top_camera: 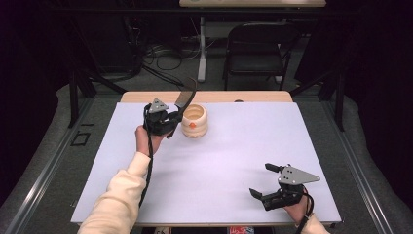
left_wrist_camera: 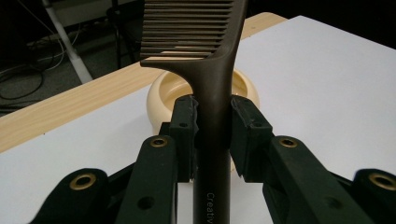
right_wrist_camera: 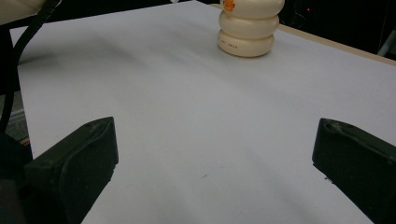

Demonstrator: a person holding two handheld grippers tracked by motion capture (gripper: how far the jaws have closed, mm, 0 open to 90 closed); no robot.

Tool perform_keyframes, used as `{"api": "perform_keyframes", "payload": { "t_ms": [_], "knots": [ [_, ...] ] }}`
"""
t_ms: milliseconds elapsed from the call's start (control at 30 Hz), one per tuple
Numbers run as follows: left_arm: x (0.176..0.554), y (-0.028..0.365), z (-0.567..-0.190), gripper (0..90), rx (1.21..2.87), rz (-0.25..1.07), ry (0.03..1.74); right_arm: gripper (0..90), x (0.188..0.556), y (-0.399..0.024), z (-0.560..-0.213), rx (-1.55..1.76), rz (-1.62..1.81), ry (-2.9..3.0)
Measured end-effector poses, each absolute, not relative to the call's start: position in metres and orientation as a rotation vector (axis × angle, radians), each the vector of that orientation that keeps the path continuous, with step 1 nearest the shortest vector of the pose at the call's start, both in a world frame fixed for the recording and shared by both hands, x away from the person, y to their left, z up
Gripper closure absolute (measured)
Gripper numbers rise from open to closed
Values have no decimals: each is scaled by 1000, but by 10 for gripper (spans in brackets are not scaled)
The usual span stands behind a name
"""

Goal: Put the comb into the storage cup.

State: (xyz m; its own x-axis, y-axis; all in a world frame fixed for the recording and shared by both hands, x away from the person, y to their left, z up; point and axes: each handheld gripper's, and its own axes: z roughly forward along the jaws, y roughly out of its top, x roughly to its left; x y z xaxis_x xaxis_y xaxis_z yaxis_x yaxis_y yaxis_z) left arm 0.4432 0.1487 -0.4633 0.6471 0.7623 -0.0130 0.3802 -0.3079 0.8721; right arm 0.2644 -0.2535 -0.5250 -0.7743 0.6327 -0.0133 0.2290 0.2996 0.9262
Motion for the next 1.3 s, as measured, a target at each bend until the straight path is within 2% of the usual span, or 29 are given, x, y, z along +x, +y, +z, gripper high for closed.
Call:
{"api": "perform_keyframes", "payload": {
  "t_ms": [1300],
  "knots": [
    [455,136,-455,722,1927,512,881,0,265,-253,-525,775,1473,2198]
  ]
}}
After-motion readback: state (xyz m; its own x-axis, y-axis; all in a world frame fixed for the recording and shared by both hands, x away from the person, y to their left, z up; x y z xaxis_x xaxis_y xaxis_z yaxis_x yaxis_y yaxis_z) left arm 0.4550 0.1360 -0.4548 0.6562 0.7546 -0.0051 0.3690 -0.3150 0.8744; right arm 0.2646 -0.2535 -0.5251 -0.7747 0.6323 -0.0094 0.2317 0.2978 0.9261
